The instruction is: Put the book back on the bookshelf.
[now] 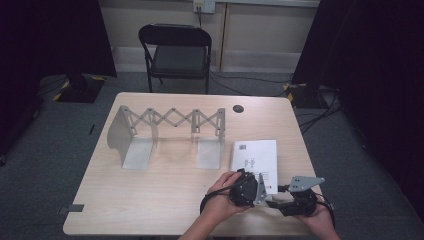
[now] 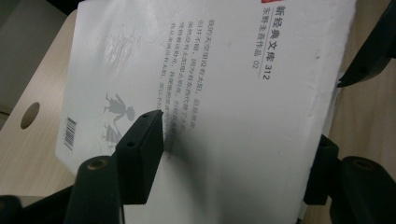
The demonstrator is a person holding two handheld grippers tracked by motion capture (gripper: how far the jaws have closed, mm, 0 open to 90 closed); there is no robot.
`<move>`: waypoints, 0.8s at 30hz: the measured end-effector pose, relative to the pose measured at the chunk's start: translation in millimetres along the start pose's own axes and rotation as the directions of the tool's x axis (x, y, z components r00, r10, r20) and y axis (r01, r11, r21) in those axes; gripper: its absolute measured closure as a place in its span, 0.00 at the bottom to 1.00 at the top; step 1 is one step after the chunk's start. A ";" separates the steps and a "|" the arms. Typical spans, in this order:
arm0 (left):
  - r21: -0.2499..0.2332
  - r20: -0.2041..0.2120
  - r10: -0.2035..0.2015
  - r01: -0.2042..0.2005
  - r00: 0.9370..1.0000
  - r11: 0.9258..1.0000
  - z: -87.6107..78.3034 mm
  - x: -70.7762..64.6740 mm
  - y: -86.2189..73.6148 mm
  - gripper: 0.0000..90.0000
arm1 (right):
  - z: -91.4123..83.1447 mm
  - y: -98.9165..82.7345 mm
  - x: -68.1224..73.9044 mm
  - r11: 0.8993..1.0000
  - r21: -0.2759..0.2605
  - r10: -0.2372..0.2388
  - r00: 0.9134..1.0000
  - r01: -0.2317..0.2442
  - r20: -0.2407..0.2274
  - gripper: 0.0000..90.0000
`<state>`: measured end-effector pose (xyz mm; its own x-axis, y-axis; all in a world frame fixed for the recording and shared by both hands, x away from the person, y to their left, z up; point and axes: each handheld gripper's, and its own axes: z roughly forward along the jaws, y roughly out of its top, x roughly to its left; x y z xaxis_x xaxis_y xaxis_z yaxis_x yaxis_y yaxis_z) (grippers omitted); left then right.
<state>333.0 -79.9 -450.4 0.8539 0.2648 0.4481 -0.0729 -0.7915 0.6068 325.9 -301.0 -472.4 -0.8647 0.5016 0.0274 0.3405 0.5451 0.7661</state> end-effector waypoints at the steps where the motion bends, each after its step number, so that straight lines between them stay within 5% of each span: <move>1: 0.004 0.002 -0.004 0.004 1.000 1.000 -0.8 0.6 0.6 0.41 | -0.8 -1.6 -1.1 1.000 -0.005 -0.010 1.000 0.010 0.008 0.38; 11: 0.051 0.055 -0.056 0.053 0.997 0.997 -17.4 14.5 14.7 0.47 | -6.9 -18.6 -18.9 1.000 -0.018 -0.001 0.999 0.002 0.045 0.30; 24: 0.082 0.091 -0.113 0.106 0.989 0.991 -31.1 33.4 24.2 0.51 | -1.9 -31.9 -27.5 0.999 0.035 -0.012 0.999 0.011 0.043 0.28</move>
<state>343.8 -73.1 -400.4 0.8999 0.3014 0.3152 0.0602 -0.8017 0.5947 338.1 -333.4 -496.3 -0.8521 0.5232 -0.0098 0.3437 0.5737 0.7434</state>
